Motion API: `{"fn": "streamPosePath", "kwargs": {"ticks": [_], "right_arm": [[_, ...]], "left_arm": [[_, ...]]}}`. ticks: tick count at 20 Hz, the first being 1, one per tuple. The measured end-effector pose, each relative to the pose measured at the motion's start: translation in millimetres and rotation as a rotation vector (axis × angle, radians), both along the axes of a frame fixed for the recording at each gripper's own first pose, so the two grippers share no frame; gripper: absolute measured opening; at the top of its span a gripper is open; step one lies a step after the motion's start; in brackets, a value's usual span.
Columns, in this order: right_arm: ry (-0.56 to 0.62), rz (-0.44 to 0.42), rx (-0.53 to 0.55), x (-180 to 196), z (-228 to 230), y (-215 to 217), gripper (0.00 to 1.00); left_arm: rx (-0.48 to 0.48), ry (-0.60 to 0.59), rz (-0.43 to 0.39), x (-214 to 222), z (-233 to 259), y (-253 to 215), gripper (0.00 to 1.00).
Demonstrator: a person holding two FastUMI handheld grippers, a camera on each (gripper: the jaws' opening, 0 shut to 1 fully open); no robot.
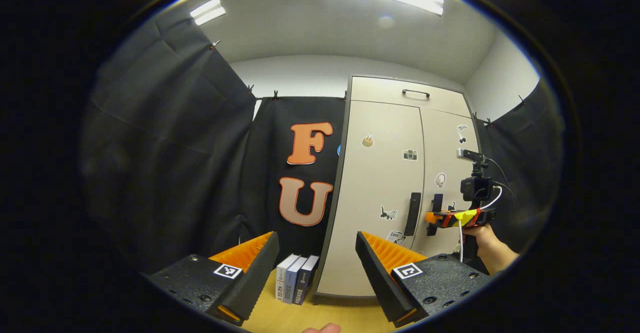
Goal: Open the right door of the double-door shoe cabinet with the right hand, and open the left door with the left hand.
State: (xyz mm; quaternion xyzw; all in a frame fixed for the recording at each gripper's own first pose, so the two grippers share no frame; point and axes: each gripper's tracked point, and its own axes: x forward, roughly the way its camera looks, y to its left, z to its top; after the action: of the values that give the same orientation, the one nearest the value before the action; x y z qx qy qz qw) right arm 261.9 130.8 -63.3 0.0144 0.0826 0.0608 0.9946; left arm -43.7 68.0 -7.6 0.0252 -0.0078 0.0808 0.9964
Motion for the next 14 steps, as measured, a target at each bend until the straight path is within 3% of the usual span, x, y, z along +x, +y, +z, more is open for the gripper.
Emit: {"fn": "streamPosePath", "kwargs": {"ticks": [6, 11, 12, 14], "right_arm": [[0.016, 0.074, -0.023, -13.2, 0.9, 0.2, 0.23], [0.034, 0.15, 0.004, -36.7, 3.3, -2.8, 0.23], [0.042, 0.166, 0.017, -42.9, 4.1, -4.0, 0.23], [0.064, 0.2, 0.06, -55.0, 4.3, -5.9, 0.23]], "left_arm": [[0.003, 0.001, -0.009, -3.2, 1.4, -9.6, 0.94], [0.023, 0.004, -0.019, -5.8, 2.2, -19.3, 0.94], [0.024, 0.005, -0.021, -6.9, 2.1, -21.1, 0.91], [0.019, 0.012, -0.024, -5.8, 1.8, -23.3, 0.94]]}}
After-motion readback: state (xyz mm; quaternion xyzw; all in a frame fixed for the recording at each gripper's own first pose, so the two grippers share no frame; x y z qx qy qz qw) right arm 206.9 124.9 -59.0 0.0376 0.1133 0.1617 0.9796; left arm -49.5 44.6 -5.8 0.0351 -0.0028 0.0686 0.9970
